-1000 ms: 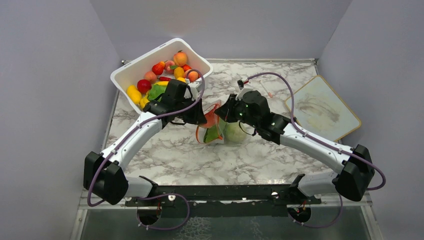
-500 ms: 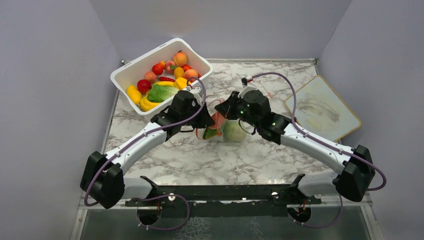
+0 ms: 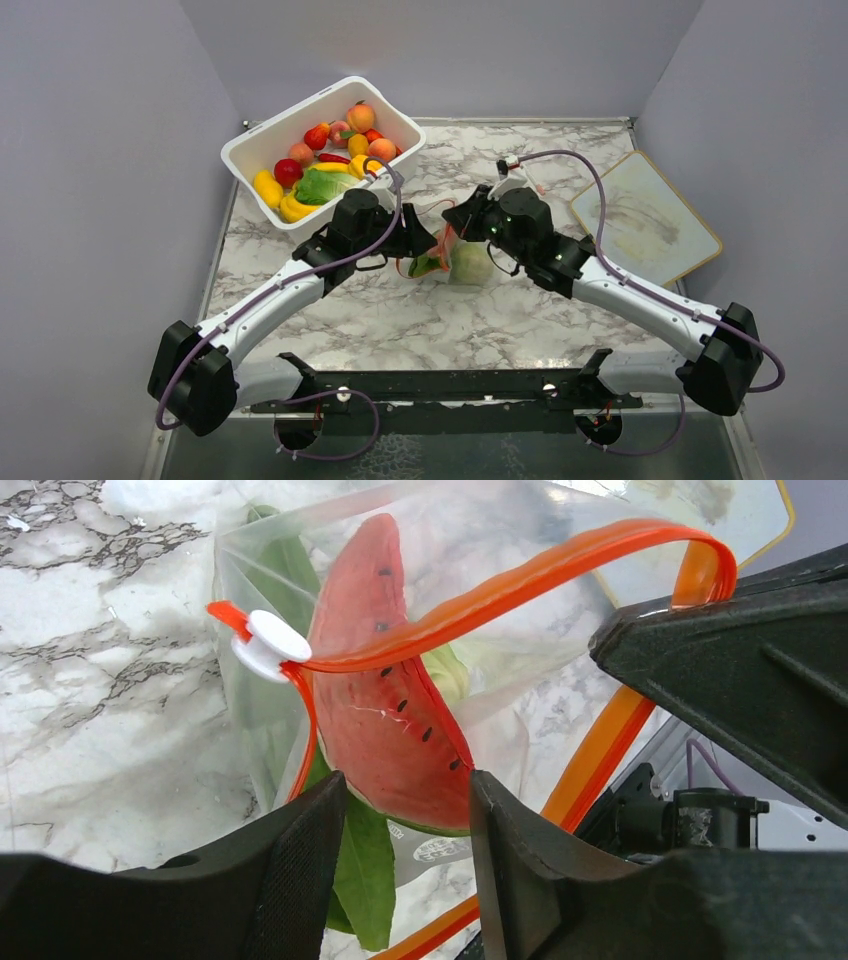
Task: Place the food in the zip-top bag and seal the zipper
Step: Place the fake fruit in the zipper food storage bag, then adjust the zipper food storage bag at the center of the board.
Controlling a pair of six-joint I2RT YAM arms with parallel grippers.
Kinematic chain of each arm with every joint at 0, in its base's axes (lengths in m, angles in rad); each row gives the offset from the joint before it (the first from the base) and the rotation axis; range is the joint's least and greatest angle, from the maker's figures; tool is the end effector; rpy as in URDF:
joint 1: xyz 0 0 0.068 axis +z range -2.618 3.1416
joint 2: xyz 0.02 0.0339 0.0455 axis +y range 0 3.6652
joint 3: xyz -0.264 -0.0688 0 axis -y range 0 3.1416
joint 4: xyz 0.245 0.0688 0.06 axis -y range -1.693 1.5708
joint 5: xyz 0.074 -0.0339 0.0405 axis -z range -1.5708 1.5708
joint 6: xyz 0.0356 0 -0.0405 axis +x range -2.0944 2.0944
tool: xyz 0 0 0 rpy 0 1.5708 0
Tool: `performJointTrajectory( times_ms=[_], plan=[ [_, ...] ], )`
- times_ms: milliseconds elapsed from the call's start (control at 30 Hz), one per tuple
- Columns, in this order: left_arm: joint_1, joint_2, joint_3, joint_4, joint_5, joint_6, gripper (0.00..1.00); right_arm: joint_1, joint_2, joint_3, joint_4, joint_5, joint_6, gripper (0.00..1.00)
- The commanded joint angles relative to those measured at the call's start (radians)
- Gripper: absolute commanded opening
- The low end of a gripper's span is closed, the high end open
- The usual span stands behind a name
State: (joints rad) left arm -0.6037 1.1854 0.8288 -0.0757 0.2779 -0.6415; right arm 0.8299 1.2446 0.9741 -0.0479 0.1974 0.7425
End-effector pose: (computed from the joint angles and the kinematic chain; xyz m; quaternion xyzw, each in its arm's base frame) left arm 0.2164 -0.1611 0.2835 0.0589 0.8355 -0.4061 0.3656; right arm 0.2015 0.2100 0.3218 0.0225 0.8081 0.3563 0.4686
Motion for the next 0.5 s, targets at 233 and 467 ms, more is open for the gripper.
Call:
performJointTrajectory(
  times_ms=[233,467],
  plan=[
    [-0.001,-0.145,0.094,-0.156,-0.110,0.161,0.51,0.003,-0.074,-0.012,0.013,0.054,-0.093,0.01],
    [-0.002,-0.229,0.040,-0.192,-0.203,0.257,0.57,0.004,-0.102,0.036,-0.039,0.019,-0.100,0.01]
  ],
)
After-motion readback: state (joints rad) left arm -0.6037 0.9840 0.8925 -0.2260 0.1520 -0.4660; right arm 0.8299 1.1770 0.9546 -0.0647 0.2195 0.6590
